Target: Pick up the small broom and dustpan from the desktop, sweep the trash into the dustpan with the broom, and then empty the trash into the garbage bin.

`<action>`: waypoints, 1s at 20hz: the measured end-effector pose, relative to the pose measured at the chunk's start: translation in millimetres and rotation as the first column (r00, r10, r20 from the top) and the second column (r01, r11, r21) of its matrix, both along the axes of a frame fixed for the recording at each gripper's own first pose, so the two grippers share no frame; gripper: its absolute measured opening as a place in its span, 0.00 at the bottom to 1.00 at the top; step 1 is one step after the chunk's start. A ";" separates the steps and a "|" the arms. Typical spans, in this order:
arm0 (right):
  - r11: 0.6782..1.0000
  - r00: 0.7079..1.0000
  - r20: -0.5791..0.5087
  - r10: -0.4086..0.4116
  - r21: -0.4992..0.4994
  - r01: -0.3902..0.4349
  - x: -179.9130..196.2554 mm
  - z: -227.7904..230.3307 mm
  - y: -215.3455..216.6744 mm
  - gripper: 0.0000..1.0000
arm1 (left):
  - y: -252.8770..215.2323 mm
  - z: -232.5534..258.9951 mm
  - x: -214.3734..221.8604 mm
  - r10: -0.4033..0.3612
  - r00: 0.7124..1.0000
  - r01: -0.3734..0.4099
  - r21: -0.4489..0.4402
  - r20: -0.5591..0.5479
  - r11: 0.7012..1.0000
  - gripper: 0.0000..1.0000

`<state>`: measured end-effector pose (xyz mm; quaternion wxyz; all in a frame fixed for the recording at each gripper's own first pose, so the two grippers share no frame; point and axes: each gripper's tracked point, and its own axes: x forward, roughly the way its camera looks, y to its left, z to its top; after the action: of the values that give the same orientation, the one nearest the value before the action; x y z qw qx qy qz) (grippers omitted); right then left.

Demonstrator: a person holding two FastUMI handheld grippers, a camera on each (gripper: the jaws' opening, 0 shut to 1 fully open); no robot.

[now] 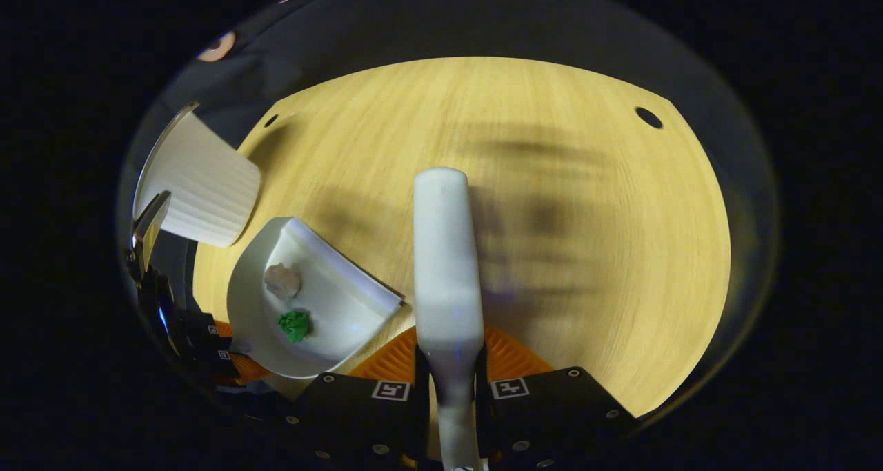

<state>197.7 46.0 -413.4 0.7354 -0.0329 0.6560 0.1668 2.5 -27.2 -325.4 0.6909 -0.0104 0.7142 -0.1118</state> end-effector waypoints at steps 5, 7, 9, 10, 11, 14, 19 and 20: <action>0.964 0.966 -0.061 -0.252 -0.103 0.245 -35.3 -34.1 11.1 0.28 | -10.5 -2.6 4.5 0.137 0.991 -0.137 0.024 -0.005 0.990 0.30; 0.953 0.958 -0.062 -0.280 -0.138 0.270 -41.9 -46.8 22.0 0.28 | -15.9 -1.9 8.8 0.196 0.981 -0.195 0.029 -0.016 0.980 0.30; 0.953 0.959 -0.066 -0.275 -0.148 0.263 -63.9 -49.8 29.3 0.28 | -16.8 0.2 11.8 0.198 0.980 -0.198 0.029 -0.003 0.980 0.30; 0.959 0.962 -0.085 -0.261 -0.139 0.248 -68.7 -51.8 30.9 0.19 | -15.1 7.0 10.4 0.192 0.981 -0.192 0.023 0.017 0.981 0.30; 0.964 0.966 -0.088 -0.244 -0.131 0.232 -73.0 -50.4 32.4 0.28 | -10.2 15.2 14.3 0.182 0.982 -0.183 0.021 0.042 0.983 0.30; 0.973 0.981 -0.049 -0.190 -0.144 0.181 -71.7 -49.1 27.5 0.30 | -1.1 53.3 28.0 0.159 0.976 -0.165 0.030 0.147 0.986 0.30; 0.980 0.982 -0.061 -0.177 -0.105 0.170 -54.2 -52.4 32.1 0.41 | 1.6 141.4 48.0 0.115 0.947 -0.127 0.023 0.299 0.992 0.30; 0.980 0.983 -0.054 -0.176 -0.108 0.169 -47.4 -51.5 30.2 0.48 | 2.8 158.0 54.6 0.121 0.938 -0.133 0.016 0.324 0.991 0.30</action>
<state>150.4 76.2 -464.9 0.7234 -0.0087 0.6869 0.0692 57.0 -24.4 -167.4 0.8042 -0.0251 0.5915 -0.0535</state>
